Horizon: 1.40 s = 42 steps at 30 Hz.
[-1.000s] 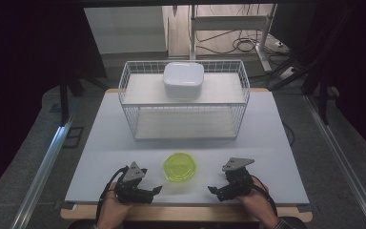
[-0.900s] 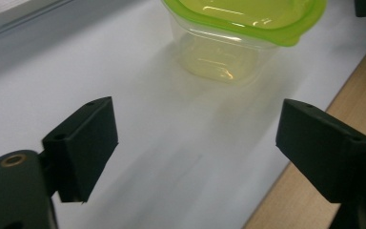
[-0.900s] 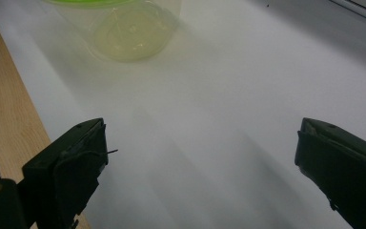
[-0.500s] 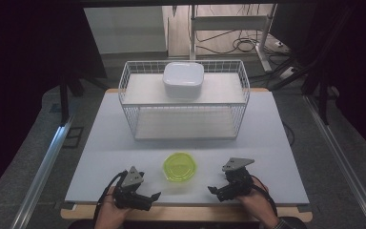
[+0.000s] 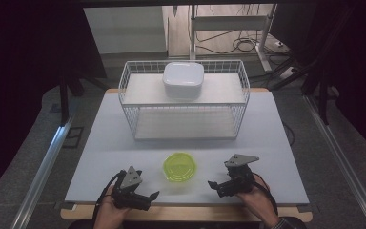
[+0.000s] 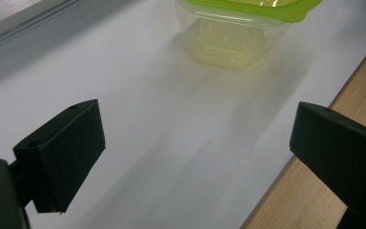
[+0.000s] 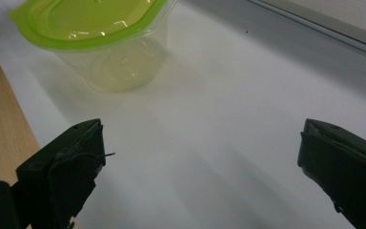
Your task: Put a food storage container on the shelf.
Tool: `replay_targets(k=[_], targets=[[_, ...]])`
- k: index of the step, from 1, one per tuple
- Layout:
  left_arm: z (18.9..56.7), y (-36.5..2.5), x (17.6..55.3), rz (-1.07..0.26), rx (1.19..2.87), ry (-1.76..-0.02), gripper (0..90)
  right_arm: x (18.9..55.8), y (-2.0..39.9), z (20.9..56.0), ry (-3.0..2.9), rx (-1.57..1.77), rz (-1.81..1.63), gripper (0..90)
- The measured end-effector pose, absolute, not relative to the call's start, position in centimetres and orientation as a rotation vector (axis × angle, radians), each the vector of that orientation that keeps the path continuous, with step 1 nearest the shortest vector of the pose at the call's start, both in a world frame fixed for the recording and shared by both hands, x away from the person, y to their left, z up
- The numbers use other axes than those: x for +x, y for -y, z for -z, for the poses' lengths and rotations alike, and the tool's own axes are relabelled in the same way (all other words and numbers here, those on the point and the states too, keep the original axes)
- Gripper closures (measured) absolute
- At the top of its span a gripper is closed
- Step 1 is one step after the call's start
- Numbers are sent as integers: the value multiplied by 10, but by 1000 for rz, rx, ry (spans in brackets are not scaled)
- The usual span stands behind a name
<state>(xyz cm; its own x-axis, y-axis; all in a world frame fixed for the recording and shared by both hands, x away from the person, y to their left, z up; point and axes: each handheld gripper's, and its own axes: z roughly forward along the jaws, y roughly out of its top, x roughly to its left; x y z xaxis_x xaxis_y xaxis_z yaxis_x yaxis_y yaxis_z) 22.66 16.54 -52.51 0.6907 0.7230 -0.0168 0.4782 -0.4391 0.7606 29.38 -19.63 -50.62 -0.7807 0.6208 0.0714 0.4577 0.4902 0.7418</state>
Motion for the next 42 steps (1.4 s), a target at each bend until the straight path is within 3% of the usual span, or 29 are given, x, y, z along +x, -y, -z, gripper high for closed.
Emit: replay_targets(k=[11,21,42], targets=[[528,-166,228,-423,2136,-933,46,310,181,491,-2566,1015,-1233,36],[529,-167,230,-426,2157,-941,46,329,168,484,-2629,1088,-1316,244],[531,-164,228,-433,2189,-920,50,373,143,500,-2755,1455,-1471,592]])
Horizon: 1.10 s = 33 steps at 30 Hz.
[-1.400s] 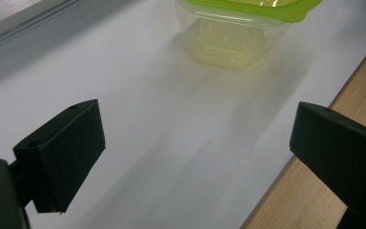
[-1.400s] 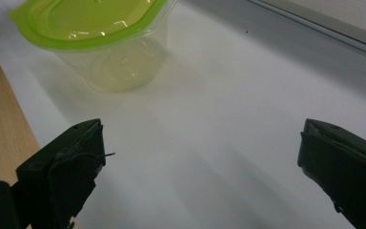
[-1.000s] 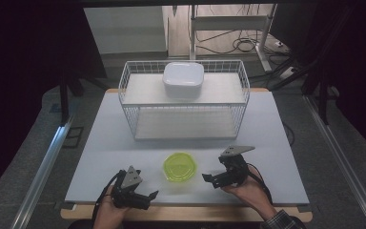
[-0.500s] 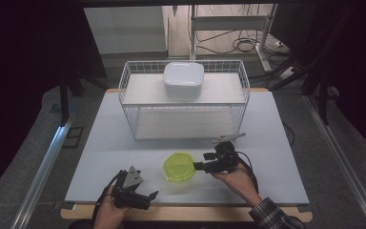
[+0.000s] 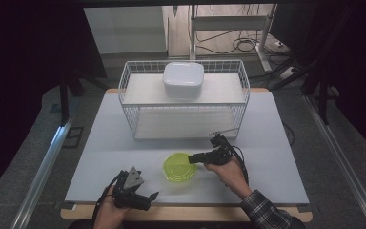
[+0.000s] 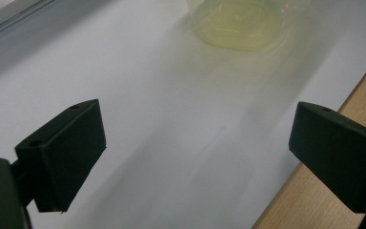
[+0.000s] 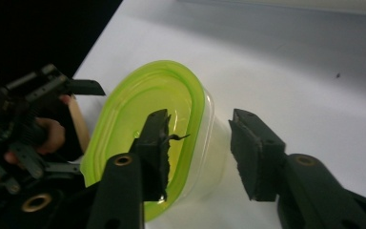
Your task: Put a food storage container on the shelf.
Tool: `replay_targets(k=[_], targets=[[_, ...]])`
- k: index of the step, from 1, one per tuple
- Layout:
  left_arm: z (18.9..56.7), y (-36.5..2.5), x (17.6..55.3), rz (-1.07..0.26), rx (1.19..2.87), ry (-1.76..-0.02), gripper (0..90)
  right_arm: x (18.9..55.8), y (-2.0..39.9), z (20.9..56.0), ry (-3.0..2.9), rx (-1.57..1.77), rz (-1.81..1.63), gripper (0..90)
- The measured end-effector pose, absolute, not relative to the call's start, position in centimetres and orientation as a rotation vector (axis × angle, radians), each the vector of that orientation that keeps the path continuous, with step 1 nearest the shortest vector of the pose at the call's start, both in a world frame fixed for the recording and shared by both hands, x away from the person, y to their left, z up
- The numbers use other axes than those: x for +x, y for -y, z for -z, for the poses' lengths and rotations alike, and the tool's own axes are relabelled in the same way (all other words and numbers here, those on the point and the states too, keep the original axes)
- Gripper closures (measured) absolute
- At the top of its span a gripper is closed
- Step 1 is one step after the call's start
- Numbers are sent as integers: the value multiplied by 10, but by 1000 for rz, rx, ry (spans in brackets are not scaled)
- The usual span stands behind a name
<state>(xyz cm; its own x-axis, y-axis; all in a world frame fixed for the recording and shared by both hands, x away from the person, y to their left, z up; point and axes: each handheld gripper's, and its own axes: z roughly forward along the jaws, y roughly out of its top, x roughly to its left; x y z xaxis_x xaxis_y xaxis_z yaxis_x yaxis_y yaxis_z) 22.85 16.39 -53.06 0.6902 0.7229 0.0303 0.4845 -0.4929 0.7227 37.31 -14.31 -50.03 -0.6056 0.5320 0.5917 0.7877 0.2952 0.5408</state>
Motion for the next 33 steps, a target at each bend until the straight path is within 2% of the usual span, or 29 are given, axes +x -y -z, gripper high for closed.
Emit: replay_targets(k=[6,9,20,33], targets=[[531,-164,228,-434,2195,-913,51,379,144,506,2172,-1211,1197,759],[531,-163,228,-436,2197,-909,51,378,145,506,2135,-1202,1194,807],[529,-164,227,-448,2179,-910,52,374,149,496,2117,-1180,1230,813],[527,-166,228,-424,2146,-930,52,371,157,463,2109,-1152,1317,813]])
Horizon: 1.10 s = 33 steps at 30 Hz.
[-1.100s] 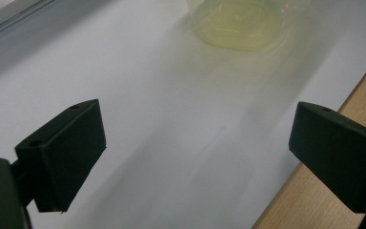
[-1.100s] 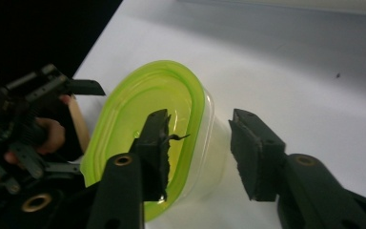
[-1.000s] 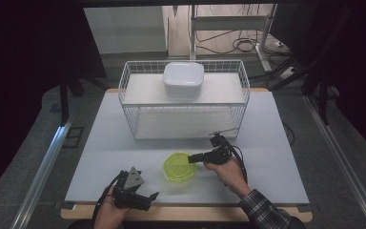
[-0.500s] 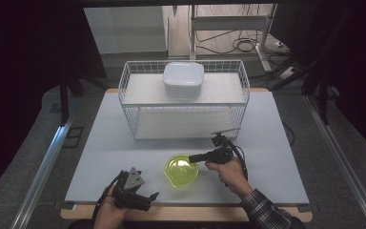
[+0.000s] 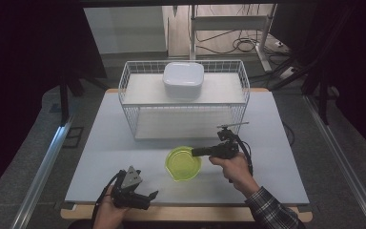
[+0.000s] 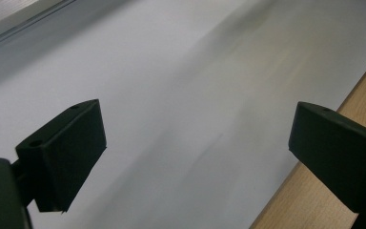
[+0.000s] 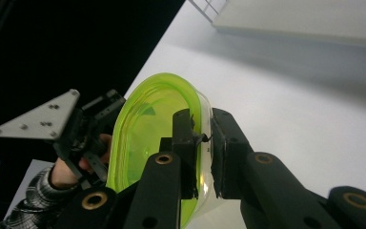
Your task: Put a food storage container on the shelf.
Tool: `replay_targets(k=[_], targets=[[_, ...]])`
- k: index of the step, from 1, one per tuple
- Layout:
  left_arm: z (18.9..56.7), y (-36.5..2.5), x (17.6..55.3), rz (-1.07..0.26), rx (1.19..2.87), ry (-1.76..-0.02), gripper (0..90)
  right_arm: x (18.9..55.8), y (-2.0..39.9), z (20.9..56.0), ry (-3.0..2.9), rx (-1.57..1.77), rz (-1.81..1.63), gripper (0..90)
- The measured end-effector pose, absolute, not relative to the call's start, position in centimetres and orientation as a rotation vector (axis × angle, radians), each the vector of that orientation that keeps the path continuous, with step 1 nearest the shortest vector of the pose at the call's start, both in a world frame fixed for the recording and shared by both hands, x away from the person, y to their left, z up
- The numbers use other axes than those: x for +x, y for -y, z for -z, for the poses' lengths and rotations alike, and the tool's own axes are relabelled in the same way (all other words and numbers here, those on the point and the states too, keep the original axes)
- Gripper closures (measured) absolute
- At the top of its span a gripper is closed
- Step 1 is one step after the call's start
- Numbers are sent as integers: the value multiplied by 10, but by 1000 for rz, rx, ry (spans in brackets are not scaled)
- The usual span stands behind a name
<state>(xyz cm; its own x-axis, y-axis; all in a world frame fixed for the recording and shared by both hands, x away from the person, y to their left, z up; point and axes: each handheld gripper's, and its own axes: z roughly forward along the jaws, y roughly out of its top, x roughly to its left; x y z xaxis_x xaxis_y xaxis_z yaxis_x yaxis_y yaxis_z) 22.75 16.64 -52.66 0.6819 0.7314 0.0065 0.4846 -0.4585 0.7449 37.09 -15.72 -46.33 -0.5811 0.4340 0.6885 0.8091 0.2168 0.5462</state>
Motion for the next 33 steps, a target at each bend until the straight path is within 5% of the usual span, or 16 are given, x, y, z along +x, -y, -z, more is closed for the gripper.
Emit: replay_targets(k=[33], targets=[[527,-166,228,-428,2151,-928,52,395,181,345,2019,-1170,1587,814]])
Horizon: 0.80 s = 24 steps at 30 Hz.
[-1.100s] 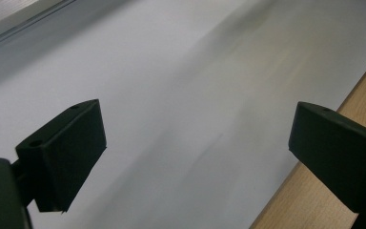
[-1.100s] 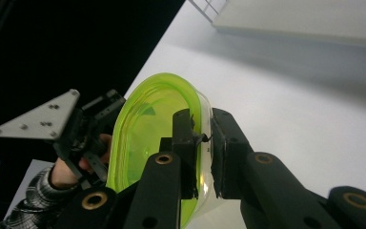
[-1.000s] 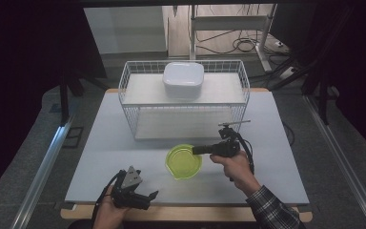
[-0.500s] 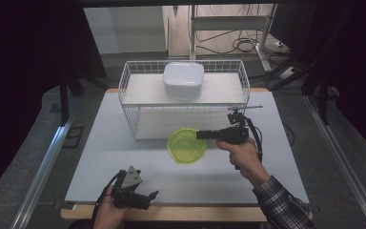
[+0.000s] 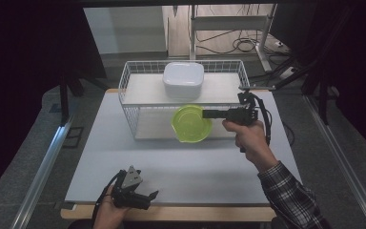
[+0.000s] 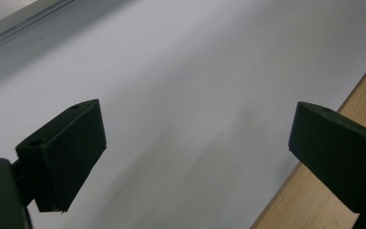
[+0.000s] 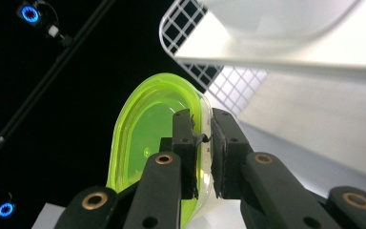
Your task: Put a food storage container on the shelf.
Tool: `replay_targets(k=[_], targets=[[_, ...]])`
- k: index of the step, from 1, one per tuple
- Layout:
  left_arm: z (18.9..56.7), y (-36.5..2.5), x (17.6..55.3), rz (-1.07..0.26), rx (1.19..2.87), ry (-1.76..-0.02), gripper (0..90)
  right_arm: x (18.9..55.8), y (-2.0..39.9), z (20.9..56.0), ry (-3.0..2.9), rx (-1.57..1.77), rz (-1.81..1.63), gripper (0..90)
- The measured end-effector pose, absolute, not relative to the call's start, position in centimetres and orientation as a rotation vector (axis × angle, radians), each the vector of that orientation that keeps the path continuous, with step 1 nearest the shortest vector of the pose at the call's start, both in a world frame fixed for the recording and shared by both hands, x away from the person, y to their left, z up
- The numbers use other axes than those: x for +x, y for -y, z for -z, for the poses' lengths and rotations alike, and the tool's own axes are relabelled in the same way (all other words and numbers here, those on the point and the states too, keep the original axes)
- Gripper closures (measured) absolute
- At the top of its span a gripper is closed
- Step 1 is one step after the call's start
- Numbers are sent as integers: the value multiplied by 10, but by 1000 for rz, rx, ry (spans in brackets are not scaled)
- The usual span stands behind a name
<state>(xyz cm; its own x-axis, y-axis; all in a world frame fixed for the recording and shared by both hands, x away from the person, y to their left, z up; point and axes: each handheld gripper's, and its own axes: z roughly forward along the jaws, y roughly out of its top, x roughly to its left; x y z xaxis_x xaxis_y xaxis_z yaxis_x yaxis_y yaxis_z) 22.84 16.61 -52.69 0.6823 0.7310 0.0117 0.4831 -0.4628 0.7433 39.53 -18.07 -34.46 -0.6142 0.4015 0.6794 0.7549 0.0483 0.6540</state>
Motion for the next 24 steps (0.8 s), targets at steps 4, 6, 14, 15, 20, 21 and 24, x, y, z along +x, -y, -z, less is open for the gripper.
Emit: replay_targets(k=[4,6,14,15,20,21,24], targets=[[527,-166,228,-428,2148,-929,52,401,183,331,2015,-1185,1617,814],[527,-166,228,-426,2145,-930,52,405,183,324,2016,-1194,1627,814],[527,-166,228,-422,2149,-927,52,416,184,298,2003,-1231,1675,814],[527,-166,229,-422,2150,-927,52,418,183,295,1998,-1237,1681,814],[526,-166,228,-421,2145,-927,52,426,180,283,1994,-1259,1705,814],[526,-167,229,-421,2145,-927,52,428,178,281,1987,-1266,1709,814],[526,-167,229,-417,2144,-929,52,434,175,274,1982,-1285,1723,814]])
